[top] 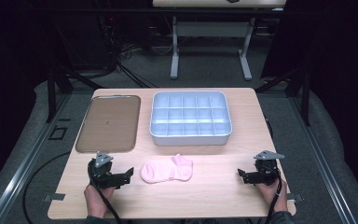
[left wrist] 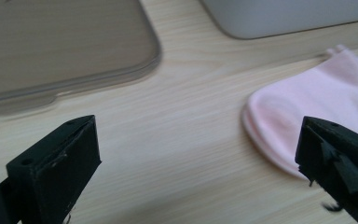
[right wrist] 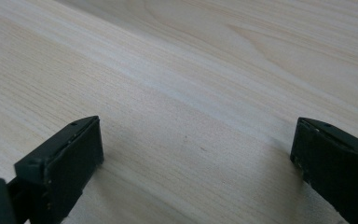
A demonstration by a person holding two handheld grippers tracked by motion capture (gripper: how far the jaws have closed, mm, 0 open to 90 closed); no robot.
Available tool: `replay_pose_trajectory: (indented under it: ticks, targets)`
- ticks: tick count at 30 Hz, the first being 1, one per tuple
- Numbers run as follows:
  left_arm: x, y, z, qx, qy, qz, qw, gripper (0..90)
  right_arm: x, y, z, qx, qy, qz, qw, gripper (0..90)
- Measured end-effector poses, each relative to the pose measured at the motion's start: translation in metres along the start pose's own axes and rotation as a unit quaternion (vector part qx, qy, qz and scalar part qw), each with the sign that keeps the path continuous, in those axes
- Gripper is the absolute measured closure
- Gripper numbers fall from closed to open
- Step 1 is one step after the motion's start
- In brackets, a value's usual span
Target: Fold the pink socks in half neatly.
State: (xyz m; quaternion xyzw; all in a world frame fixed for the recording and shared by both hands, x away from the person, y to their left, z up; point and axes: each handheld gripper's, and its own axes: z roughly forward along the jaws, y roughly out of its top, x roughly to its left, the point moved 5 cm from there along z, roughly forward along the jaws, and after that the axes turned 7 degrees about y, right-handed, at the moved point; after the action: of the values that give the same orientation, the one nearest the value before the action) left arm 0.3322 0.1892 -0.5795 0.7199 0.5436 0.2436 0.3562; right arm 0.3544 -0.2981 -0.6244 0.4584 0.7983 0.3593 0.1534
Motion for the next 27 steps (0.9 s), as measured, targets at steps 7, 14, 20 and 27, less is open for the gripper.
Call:
replay_pose_trajectory:
  ticks: [7,14,20,27]
  targets:
    - [-0.038,0.008,0.012,0.012,-0.035,0.041,0.9985,0.0,0.0,0.0,0.0,-0.001,-0.002,0.0,1.0,2.9]
    - [-0.061,0.019,0.022,0.011,-0.046,0.059,0.9972,2.2,0.0,0.0,0.0,-0.002,-0.001,0.002,1.0,3.3]
    - [-0.081,0.02,0.033,0.015,-0.058,0.068,0.9958,6.7,0.0,0.0,0.0,-0.007,0.0,0.002,1.0,4.3]
    - [-0.098,0.013,0.052,0.05,-0.073,0.089,0.9921,12.4,0.0,0.0,0.0,-0.007,0.001,0.001,1.0,5.1]
